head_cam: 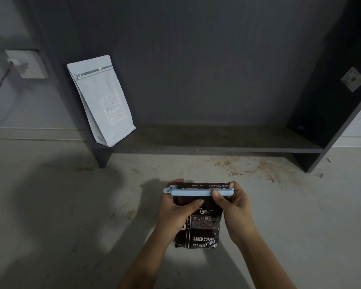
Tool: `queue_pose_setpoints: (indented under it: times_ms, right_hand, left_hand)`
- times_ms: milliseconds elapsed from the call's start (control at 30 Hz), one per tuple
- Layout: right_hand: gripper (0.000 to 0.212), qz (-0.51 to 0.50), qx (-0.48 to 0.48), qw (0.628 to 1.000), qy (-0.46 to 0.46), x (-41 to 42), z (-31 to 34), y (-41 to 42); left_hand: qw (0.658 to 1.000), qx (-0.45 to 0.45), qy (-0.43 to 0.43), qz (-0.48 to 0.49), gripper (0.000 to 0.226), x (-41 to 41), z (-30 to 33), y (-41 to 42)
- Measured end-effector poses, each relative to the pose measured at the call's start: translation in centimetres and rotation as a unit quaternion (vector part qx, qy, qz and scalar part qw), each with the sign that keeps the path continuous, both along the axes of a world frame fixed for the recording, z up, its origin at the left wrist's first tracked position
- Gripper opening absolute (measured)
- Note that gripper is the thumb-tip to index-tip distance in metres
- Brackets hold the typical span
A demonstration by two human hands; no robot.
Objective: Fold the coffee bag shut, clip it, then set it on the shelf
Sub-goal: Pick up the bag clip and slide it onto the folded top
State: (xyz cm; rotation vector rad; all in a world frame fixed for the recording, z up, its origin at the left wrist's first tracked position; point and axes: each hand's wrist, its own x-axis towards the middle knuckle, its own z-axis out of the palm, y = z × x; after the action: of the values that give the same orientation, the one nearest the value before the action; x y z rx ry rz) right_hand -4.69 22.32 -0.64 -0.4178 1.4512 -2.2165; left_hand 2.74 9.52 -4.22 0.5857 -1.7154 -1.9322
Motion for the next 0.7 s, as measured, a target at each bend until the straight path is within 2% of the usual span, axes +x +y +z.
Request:
queue_pose_setpoints:
  times_ms: [133,267,433,500,567,700]
  right_hand:
    - [0.029,-0.02,0.009,1.0,0.005,0.0,-0.1,-0.2]
    - [0.027,-0.033,0.021,0.999,0.016,0.0,-0.4,-0.1]
    - [0.027,-0.03,0.05,0.997,0.04,-0.1,-0.2,0.2]
    - [0.023,-0.038,0.091,0.991,0.092,-0.2,0.0,0.3]
    - [0.029,-0.07,0.172,0.96,0.211,-0.3,0.5,0.6]
    - [0.035,-0.075,0.314,0.825,0.464,-0.8,3.0,0.7]
  left_hand:
    - [0.999,-0.016,-0.005,-0.044,0.041,0.4,0.7,0.1]
    - [0.997,-0.002,0.007,-0.072,0.033,1.0,1.1,0.3]
    - [0.993,0.091,0.051,-0.048,0.062,1.3,0.8,-0.2]
    - [0.992,0.101,0.057,-0.045,0.071,1.3,0.7,-0.4]
    - [0.993,0.101,0.057,-0.035,0.072,1.3,0.6,-0.7]
    - [0.991,0.103,0.071,-0.05,0.067,1.4,1.0,-0.6]
